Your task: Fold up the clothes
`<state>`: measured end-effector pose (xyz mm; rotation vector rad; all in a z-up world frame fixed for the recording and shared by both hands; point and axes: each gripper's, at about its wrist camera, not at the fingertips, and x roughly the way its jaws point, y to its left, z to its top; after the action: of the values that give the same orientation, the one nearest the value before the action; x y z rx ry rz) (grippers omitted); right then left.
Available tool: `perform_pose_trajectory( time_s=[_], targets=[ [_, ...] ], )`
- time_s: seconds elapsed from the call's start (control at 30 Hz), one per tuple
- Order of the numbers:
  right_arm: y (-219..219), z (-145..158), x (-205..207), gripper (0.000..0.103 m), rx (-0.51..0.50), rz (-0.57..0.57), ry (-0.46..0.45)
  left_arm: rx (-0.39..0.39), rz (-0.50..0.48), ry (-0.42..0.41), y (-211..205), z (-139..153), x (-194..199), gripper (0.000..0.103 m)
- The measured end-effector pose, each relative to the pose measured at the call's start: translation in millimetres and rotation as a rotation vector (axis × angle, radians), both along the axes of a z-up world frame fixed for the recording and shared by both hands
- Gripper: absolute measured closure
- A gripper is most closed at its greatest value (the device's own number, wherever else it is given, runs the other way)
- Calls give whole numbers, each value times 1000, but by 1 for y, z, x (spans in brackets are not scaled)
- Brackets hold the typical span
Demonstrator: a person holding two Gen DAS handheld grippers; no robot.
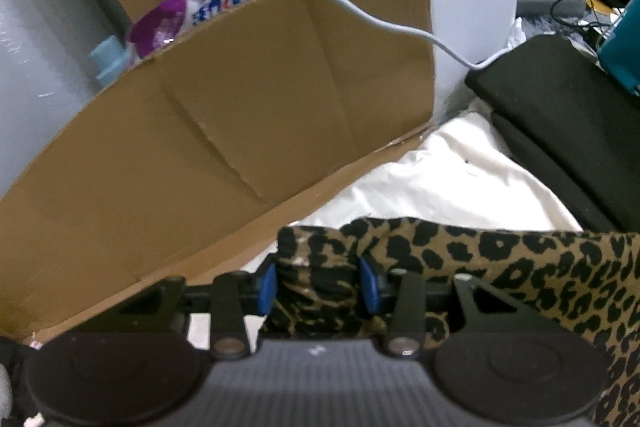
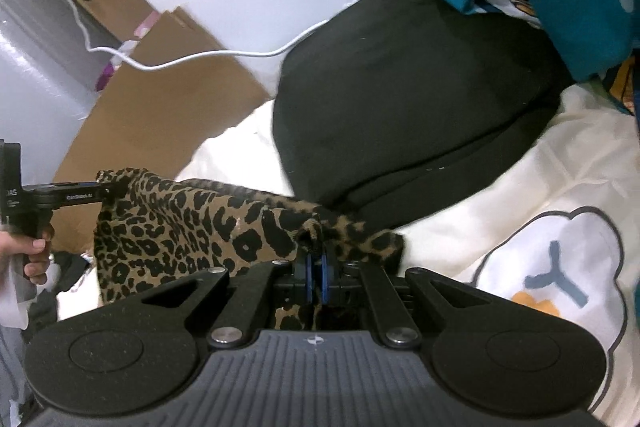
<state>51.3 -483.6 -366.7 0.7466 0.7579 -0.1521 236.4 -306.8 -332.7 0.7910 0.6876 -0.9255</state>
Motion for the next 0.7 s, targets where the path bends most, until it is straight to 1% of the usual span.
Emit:
perform_pose_trajectory(
  time_s=[0.23, 0.3, 0.43, 0.57, 0.7],
  targets=[
    [-17, -20, 10, 100, 2, -27, 53, 38, 34, 12, -18, -47, 4, 58],
    [-18, -21, 12, 100, -9, -20, 53, 40, 49, 16, -19, -58, 7, 58],
    [-15, -14, 11, 100, -31, -1, 33, -7, 69, 8, -17, -61, 9, 58],
    [-12, -12, 10, 100, -41, -1, 39, -38, 69, 2, -18, -60, 9, 58],
    [-12, -17, 11, 100, -63, -2, 53, -44, 77, 10, -24, -68, 12, 57]
  ],
)
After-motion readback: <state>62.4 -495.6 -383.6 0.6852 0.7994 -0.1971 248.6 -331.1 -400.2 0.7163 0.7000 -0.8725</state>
